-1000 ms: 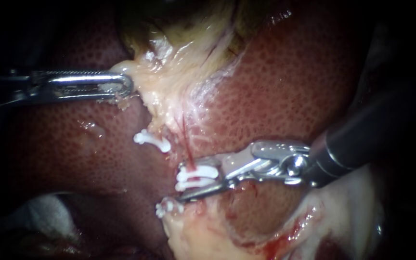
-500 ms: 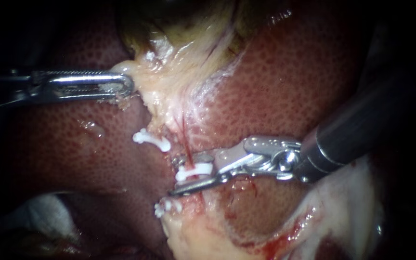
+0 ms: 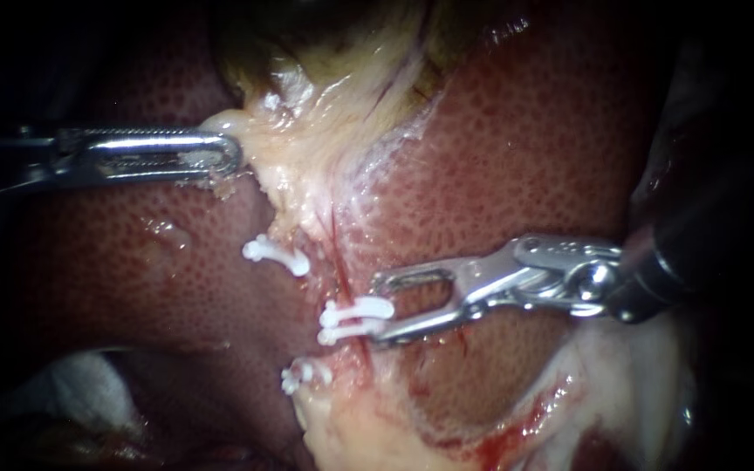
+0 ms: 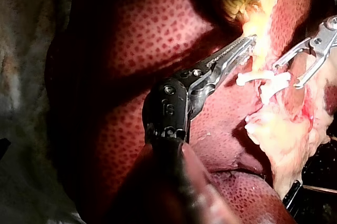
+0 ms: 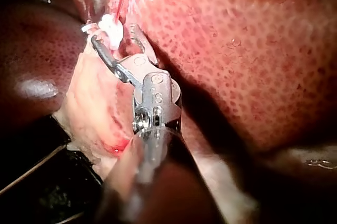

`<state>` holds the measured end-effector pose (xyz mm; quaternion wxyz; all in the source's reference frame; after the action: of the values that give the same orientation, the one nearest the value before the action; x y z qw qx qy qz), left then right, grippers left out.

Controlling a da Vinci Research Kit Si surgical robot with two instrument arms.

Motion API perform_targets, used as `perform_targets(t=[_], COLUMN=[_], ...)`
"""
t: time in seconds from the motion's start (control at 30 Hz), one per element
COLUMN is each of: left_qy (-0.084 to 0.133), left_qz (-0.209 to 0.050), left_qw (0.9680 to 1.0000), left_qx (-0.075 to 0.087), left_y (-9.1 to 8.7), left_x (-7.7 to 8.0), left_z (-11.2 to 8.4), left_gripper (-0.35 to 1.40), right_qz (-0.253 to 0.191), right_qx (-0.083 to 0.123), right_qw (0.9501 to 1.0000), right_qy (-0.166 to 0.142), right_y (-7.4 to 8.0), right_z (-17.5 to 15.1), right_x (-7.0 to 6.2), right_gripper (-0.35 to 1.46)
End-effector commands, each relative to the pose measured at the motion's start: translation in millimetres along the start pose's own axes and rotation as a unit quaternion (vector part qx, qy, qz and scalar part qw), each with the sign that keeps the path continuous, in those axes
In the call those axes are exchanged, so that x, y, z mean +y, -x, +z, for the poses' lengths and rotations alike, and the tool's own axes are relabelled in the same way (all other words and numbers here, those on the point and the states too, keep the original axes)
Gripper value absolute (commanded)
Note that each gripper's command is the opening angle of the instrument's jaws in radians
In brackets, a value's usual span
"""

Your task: Going back second clip right tube

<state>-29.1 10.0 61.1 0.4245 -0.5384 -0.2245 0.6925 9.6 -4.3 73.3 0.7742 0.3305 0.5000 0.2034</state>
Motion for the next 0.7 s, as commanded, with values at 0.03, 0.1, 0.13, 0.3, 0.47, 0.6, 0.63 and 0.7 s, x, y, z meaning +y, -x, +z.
perform_targets(t=[0.03, 0.1, 0.13, 0.3, 0.47, 0.6, 0.63, 0.7], left_qy=[0.000, 0.001, 0.001, 0.001, 0.001, 0.000, 0.000, -0.001], left_qz=[0.000, 0.000, 0.000, 0.000, 0.000, 0.001, 0.001, 0.002], left_qw=[1.0000, 1.0000, 1.0000, 1.0000, 1.0000, 1.0000, 1.0000, 1.0000], left_qx=[0.000, 0.000, 0.000, 0.000, 0.000, 0.000, 0.002, 0.001], left_y=[0.0, 0.0, 0.0, 0.1, 0.1, 0.2, 0.3, 0.5], left_x=[0.0, -0.1, -0.1, -0.2, -0.2, -0.2, -0.2, -0.3], left_z=[0.0, 0.0, 0.0, 0.0, 0.0, 0.1, 0.2, 0.5], left_gripper=[-0.35, -0.35, -0.35, -0.35, -0.35, -0.35, -0.35, -0.35], right_qz=[-0.006, -0.014, -0.018, -0.043, -0.062, -0.068, -0.067, -0.067], right_qx=[0.000, 0.000, 0.000, 0.000, -0.001, -0.002, -0.002, -0.002], right_qw=[1.0000, 0.9999, 0.9998, 0.9990, 0.9981, 0.9977, 0.9977, 0.9977], right_qy=[-0.001, -0.001, -0.001, 0.005, 0.005, 0.008, 0.008, 0.009], right_y=[-0.4, -1.5, -1.9, -4.7, -6.5, -7.3, -7.3, -7.3], right_z=[-0.8, -2.6, -3.2, -6.4, -8.4, -9.4, -9.5, -9.6], right_x=[-0.3, -1.1, -1.5, -3.6, -5.0, -5.5, -5.5, -5.4], right_gripper=[0.50, 0.50, 0.50, 0.50, 0.50, 0.50, 0.50, 0.50])
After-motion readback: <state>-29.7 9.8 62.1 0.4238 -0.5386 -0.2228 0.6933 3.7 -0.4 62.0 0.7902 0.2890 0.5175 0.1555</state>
